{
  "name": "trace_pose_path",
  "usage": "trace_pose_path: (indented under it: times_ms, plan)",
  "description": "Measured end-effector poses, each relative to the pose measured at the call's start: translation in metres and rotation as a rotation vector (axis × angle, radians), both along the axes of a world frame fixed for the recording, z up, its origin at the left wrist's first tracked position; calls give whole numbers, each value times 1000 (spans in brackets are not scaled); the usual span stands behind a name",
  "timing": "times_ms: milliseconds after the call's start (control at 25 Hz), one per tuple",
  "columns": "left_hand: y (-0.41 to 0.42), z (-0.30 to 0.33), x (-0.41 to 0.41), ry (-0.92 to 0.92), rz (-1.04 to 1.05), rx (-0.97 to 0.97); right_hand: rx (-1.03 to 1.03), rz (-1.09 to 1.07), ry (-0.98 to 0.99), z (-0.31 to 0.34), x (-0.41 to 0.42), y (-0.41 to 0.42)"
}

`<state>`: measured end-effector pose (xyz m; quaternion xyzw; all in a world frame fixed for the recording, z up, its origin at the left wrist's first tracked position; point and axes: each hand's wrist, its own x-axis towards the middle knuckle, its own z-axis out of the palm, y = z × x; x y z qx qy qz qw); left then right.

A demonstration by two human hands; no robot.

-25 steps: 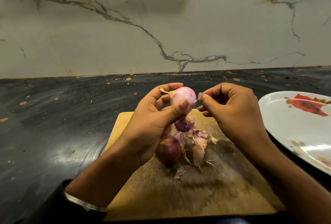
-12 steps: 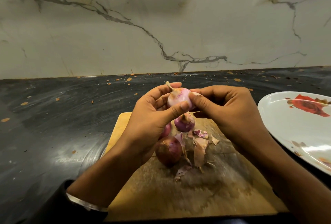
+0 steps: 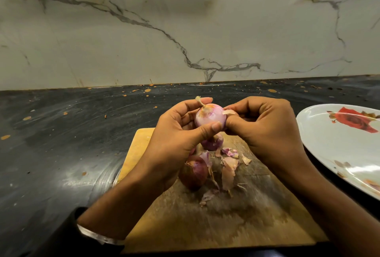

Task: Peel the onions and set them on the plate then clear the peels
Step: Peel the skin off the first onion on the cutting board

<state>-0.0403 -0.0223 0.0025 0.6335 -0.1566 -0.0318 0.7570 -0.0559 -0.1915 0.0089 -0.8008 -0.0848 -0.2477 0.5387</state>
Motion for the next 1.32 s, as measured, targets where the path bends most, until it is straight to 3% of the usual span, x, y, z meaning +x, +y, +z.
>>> trace_pose_path:
  times_ms: [240, 520, 880, 1320]
  plan:
    - [1, 1, 1, 39, -14, -68, 174, 68, 105, 2, 5, -3]
    - [3, 0, 5, 67, -19, -110, -17, 79, 147, 1, 5, -2]
    - [3, 2, 3, 21, 41, -109, 339, 240, 217, 5, -1, 4]
    - [2, 3, -2, -17, 70, -36, 303, 168, 151, 1, 1, 5]
